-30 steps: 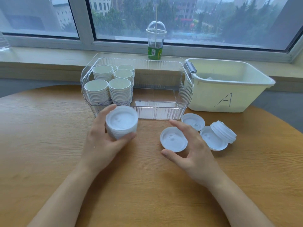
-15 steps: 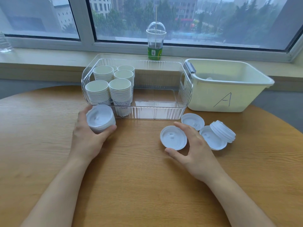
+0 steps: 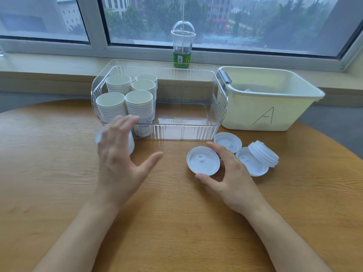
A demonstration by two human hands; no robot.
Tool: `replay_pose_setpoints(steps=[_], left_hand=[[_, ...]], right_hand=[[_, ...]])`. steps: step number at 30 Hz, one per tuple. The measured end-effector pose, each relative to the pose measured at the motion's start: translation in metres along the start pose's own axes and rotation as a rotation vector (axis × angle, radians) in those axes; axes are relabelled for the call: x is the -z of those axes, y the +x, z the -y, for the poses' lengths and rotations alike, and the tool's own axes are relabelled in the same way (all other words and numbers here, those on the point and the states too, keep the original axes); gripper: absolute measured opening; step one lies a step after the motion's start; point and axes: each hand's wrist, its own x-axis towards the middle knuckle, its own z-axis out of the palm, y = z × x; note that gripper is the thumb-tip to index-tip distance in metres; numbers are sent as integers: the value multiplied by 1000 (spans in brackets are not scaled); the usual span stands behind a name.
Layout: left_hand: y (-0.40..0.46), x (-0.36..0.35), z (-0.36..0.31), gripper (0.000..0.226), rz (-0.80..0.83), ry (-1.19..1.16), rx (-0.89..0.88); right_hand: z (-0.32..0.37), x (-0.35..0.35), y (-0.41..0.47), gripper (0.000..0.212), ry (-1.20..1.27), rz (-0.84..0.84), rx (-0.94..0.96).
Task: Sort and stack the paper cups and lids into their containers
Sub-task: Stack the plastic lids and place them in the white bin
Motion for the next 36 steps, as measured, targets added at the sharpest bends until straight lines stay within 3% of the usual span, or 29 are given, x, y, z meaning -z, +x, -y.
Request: replay_pose_setpoints(steps=[3, 6, 11, 14, 16, 19, 22, 26, 36], left_hand=[[-10, -12, -20, 87, 217, -181, -88], [-19, -18, -31, 93, 391, -311, -65], [-21, -18, -37, 87, 423, -371, -24], [-22, -18, -37, 85, 421, -384, 16], [-22, -17, -36, 84, 418, -380, 35], [-20, -16, -34, 86, 410, -361, 64], [-20, -15, -32, 89, 419, -350, 83], [-21, -15, -33, 91, 437, -344, 83], [-20, -14, -30, 87, 420, -336, 104]], right_hand=[[6, 0, -1, 78, 190, 22, -16], [14, -2, -4, 79, 343, 57, -2], [20, -10, -7, 80, 461, 132, 11], [21, -10, -6, 78, 380, 127, 38], [19, 0, -3, 74, 245, 4, 65], [0, 25, 4, 63, 30, -329, 68], [-29, 45, 10, 58, -201, -517, -55], [-44, 50, 11, 64, -203, -392, -343], [-16, 29, 5, 53, -1, -71, -109]])
